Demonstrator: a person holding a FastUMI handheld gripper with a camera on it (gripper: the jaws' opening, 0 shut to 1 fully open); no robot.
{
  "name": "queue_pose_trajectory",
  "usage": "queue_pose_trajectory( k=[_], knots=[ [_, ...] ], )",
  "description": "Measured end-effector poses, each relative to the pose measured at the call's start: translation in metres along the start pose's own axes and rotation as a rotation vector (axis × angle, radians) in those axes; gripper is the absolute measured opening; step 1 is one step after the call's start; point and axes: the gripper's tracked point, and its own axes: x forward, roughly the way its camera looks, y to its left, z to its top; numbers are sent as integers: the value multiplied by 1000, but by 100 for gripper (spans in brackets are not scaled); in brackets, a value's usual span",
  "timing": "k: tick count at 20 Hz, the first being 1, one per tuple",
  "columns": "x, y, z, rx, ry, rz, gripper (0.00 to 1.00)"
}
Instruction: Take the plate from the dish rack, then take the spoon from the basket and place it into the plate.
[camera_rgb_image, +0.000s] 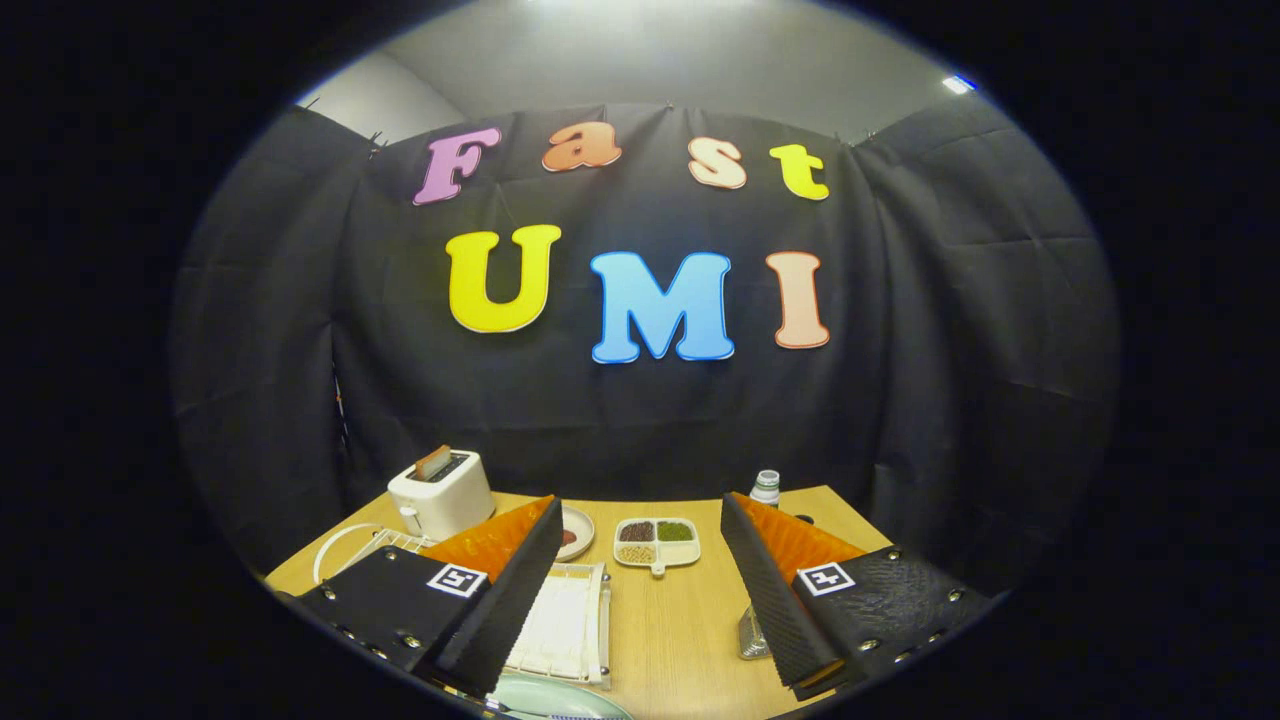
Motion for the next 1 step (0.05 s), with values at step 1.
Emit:
queue_pose_trajectory(
  k=[1],
  knots=[
    [1,-6,10,4,-39,1,97]
  ],
)
